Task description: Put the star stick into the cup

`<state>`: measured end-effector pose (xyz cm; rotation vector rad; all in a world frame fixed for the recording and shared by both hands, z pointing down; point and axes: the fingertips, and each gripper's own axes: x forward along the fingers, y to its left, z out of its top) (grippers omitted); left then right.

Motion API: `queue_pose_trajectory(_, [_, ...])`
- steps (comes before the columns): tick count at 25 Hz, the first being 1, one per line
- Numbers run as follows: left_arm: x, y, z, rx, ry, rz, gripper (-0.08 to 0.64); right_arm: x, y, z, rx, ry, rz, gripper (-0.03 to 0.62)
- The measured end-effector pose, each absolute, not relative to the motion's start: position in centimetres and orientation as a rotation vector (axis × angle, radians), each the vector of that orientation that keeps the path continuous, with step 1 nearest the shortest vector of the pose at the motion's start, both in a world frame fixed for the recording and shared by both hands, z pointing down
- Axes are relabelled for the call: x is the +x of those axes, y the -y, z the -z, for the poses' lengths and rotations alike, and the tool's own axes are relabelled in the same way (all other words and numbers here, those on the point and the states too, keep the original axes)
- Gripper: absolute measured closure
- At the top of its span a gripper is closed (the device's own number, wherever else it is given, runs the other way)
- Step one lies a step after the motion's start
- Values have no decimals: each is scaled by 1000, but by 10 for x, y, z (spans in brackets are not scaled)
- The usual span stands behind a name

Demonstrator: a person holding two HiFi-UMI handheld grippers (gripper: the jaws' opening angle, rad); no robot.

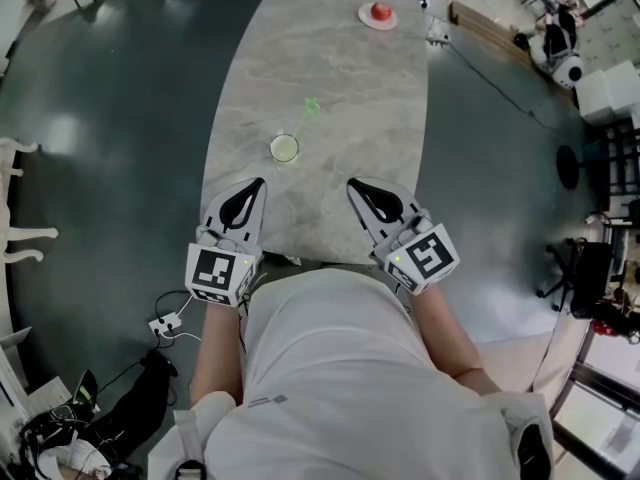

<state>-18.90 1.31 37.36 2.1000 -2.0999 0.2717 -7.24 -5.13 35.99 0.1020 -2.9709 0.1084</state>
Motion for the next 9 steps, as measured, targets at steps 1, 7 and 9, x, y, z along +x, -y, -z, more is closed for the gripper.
queue_pose_trajectory(1, [-190, -14, -375, 2098, 2098, -271, 557, -73, 51, -361, 104, 2969, -109, 582])
queue_pose_trajectory(7, [-198, -17, -384, 2085, 2091, -276, 557, -80, 47, -366, 98, 2961, -116, 583])
queue_pose_trajectory(9, [-202, -18, -387, 2083, 2087, -281, 557, -84, 46, -368, 98, 2958, -119, 583])
